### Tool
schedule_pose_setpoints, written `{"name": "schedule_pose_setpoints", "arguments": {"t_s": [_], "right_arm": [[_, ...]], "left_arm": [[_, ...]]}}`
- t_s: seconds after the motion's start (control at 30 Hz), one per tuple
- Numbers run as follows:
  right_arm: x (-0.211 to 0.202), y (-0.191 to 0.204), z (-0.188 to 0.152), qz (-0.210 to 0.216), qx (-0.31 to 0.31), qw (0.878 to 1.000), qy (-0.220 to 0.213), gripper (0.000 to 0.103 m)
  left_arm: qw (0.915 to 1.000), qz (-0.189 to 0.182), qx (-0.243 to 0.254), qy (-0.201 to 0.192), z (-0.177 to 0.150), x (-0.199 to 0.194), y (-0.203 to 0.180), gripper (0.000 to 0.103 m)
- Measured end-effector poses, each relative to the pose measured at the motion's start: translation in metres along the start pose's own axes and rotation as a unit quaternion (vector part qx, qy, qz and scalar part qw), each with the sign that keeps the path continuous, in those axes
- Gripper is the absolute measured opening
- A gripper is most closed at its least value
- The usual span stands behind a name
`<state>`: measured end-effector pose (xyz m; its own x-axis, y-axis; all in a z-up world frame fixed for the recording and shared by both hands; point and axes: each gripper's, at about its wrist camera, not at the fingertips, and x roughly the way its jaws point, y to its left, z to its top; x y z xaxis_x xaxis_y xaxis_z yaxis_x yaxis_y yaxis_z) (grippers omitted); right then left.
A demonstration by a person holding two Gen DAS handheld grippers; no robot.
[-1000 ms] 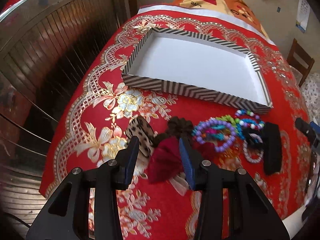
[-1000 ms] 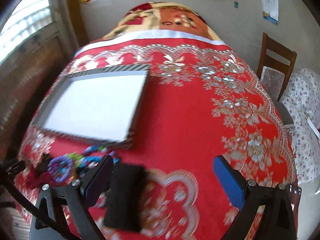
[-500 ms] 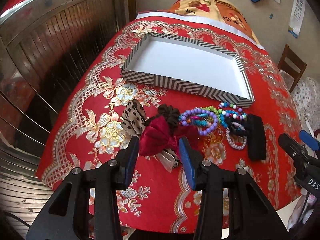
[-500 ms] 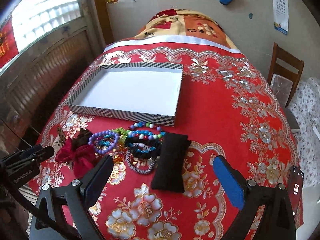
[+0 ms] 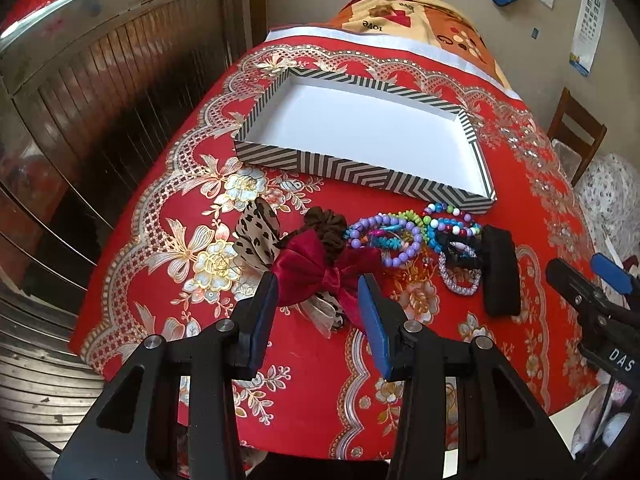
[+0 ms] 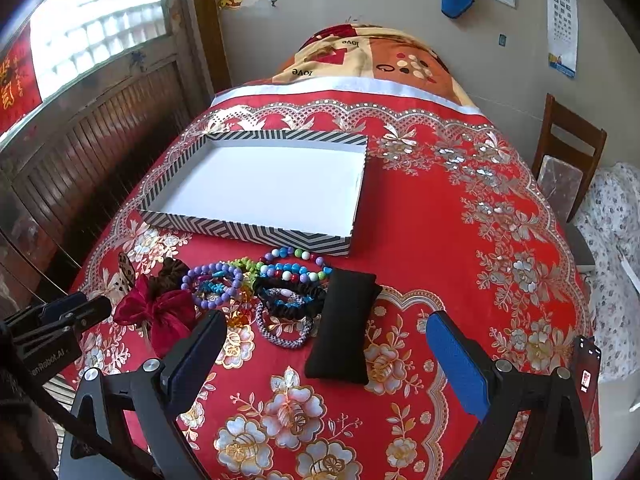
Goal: Organize jewelry
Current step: 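Lower both tools toward the red bow and purple bead bracelet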
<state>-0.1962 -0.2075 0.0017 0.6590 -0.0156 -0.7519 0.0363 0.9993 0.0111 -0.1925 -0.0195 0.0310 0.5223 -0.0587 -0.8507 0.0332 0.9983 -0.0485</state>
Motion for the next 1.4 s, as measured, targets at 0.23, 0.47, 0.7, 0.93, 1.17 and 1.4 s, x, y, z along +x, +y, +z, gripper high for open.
{"name": "schedule_pose_setpoints", "arguments": {"t_s": [0.23, 0.47, 0.7, 0.93, 1.17, 1.4], "right_arm": [[0.0, 0.0, 0.001, 0.005, -0.005, 1.0, 0.004, 0.1], [0.004, -0.002, 0.003, 0.003, -0.004, 1.0, 0.006, 0.1], [0.009, -0.011, 0.004, 0.006, 0.005, 1.0, 0.01, 0.1], [0.014, -0.018, 0.006, 0.011, 0.01, 1.0, 0.013, 0.1], [0.02, -0.022, 0.007, 0.014, 0.01, 1.0, 0.018, 0.1], [0.028, -0.024, 0.008, 0.018, 0.009, 1.0, 0.023, 0.1]], "left_arm": [[1.0, -0.003, 0.009, -0.002, 0.0, -0.005, -0.002, 0.041], [0.9999, -0.003, 0.013, -0.005, 0.002, -0.008, -0.002, 0.041], [1.0, 0.002, 0.003, 0.002, 0.003, -0.005, 0.001, 0.041], [0.9997, 0.01, 0.003, 0.02, 0.0, 0.003, 0.001, 0.041], [0.9994, -0.015, 0.001, 0.032, 0.0, 0.005, 0.003, 0.041], [0.9976, -0.057, 0.013, 0.038, 0.001, 0.003, 0.002, 0.041]]}}
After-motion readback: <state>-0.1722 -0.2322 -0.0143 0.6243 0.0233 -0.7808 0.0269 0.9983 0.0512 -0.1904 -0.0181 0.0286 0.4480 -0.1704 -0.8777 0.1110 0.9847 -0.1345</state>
